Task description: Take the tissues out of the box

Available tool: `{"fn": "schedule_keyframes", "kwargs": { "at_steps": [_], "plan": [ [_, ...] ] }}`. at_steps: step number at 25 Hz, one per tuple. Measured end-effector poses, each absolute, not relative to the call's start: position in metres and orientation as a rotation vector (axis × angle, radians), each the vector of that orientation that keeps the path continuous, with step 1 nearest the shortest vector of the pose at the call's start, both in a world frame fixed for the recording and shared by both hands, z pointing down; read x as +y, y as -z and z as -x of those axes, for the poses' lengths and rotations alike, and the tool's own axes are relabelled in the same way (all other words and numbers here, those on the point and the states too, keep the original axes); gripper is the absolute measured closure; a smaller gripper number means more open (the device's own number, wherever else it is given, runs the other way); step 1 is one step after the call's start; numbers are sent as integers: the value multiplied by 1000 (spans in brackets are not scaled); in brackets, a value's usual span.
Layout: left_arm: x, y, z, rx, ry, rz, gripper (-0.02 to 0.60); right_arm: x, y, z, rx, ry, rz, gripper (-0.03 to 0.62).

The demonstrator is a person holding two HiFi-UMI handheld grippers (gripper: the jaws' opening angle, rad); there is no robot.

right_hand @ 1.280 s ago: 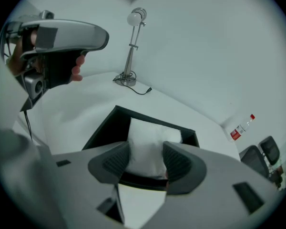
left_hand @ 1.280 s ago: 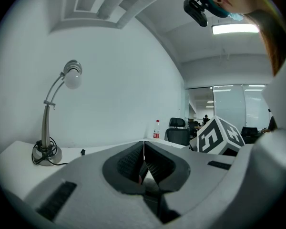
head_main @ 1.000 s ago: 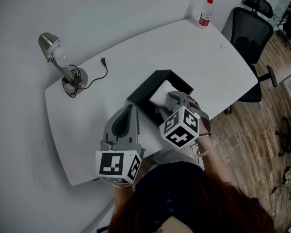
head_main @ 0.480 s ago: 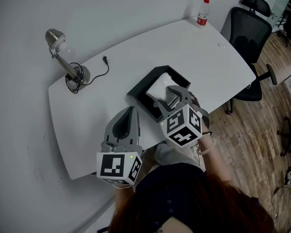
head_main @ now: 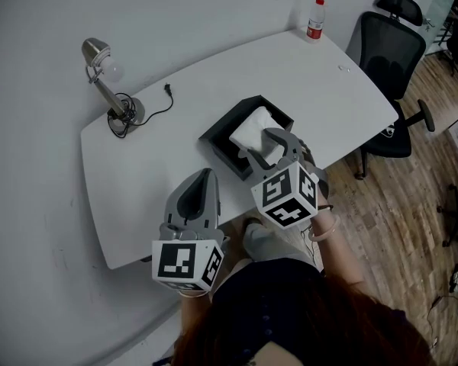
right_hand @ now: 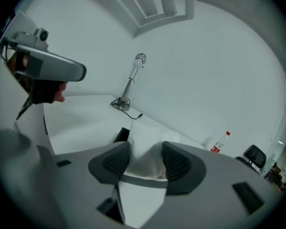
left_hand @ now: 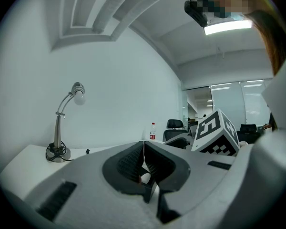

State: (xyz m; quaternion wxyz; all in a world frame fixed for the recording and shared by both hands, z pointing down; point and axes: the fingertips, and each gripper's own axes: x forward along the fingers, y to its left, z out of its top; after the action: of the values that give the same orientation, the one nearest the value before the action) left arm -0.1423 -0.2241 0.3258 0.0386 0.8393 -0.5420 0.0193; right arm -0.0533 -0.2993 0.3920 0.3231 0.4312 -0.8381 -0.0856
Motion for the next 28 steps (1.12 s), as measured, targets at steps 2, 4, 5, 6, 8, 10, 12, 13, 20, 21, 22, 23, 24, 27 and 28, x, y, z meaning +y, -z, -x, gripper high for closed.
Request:
{"fn": "schedule_keyframes", "kwargs": {
  "at_steps": [2,4,5,6,8,10,12,13,20,21,22,23,24,27,28],
  "plan": [
    [-217,-325,140,-1667,-55,-2574,557,-294,-390,51,-2203,234,-1142,370],
    [-208,-325,138,-1669,-53,-2573,557,-288,-387,49,-2207,244,-1150,372],
    [-204,-325,137,-1669,-52,-2571,557,-285,-385,48,-2209,248,-1153,372],
    [-200,-326,137,-1669,-51,-2570,557,-282,-383,47,-2212,252,-1155,372],
    [-192,-326,135,-1672,-49,-2566,557,-275,-379,46,-2217,262,-1159,372],
    [-183,-324,134,-1680,-43,-2565,557,-268,-376,45,-2223,271,-1164,373],
    [-175,-322,133,-1689,-38,-2566,557,-261,-372,44,-2233,278,-1177,373],
    [-172,-321,132,-1691,-37,-2568,557,-258,-370,43,-2239,281,-1186,375],
    [-150,-322,121,-1664,-6,-2583,557,-237,-353,40,-2256,332,-1233,375],
    [-147,-321,119,-1651,5,-2587,557,-234,-351,39,-2257,337,-1238,375],
    [-143,-320,116,-1638,17,-2592,557,-231,-349,39,-2258,341,-1240,375],
    [-140,-319,114,-1628,26,-2597,557,-227,-348,39,-2260,344,-1241,376],
    [-137,-317,112,-1624,32,-2601,557,-224,-347,40,-2262,346,-1241,376],
    [-126,-318,110,-1614,41,-2604,557,-213,-343,40,-2264,354,-1247,376],
    [-123,-320,110,-1610,45,-2602,557,-209,-342,39,-2264,356,-1251,376]
  ]
}}
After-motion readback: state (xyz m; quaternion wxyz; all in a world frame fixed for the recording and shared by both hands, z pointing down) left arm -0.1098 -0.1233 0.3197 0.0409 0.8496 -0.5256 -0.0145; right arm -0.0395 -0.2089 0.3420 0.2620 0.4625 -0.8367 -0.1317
